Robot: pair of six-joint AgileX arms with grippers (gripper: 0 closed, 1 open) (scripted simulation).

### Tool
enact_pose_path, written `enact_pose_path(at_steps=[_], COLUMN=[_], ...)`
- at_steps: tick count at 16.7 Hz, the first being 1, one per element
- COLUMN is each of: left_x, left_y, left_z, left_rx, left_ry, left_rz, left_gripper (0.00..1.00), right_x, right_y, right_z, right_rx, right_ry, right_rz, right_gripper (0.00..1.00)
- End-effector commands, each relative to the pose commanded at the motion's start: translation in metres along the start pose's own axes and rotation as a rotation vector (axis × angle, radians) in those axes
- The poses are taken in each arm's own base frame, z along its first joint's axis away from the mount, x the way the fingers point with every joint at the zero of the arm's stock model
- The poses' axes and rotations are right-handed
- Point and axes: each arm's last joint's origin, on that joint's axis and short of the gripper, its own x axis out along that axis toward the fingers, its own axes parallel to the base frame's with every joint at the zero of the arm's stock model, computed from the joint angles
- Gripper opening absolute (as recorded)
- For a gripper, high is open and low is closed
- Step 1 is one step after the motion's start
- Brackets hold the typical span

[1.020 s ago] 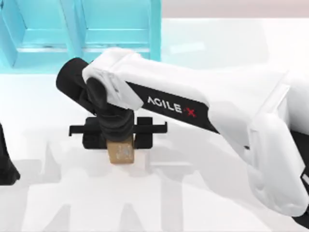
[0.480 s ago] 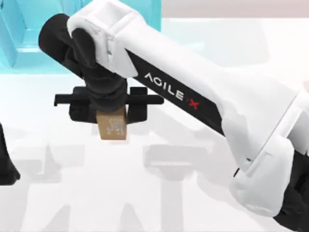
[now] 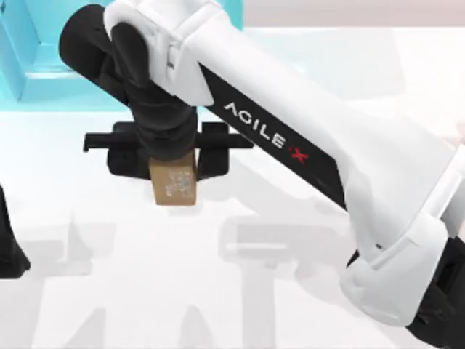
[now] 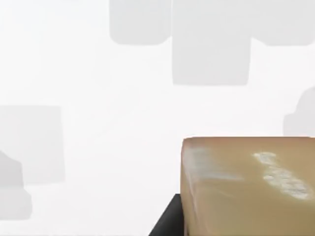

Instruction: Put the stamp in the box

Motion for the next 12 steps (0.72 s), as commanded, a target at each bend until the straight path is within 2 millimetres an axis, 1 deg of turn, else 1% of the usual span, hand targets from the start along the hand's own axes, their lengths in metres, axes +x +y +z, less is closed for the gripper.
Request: enact_pose_path(at_steps=[2,3,4,5,6,7,9,11,12], left_x=[0.000,0.000,0.000,0.000,0.000,0.000,0.000,0.000,0.000], left_y=[0.000,0.000,0.000,0.000,0.000,0.000,0.000,0.000,0.000], left_z=[0.000,0.000,0.000,0.000,0.000,0.000,0.000,0.000,0.000], left_rx=[0.000,0.000,0.000,0.000,0.000,0.000,0.000,0.000,0.000], left_ry=[0.000,0.000,0.000,0.000,0.000,0.000,0.000,0.000,0.000], left_rz=[0.000,0.000,0.000,0.000,0.000,0.000,0.000,0.000,0.000], left_gripper=[1.00,1.00,1.00,1.00,1.00,1.00,1.00,1.00,1.00], right_x=[-0.002,-0.004,-0.007,-0.012,-0.017,-0.022,-0.031,-0.036,-0.038], right_y=[0.001,-0.003,-0.011,-0.022,-0.038,-0.059,-0.112,-0.178,-0.215], right_z=[-0.001,0.003,0.012,0.024,0.039,0.056,0.090,0.118,0.128], right_rx=[-0.001,0.000,0.001,0.003,0.004,0.004,-0.001,-0.016,-0.026], right_ry=[-0.003,-0.010,-0.021,-0.036,-0.053,-0.070,-0.095,-0.098,-0.089], right_rz=[0.005,0.006,0.009,0.010,0.009,0.003,-0.021,-0.063,-0.086], right_gripper=[0.00,0.00,0.00,0.00,0.00,0.00,0.00,0.00,0.00])
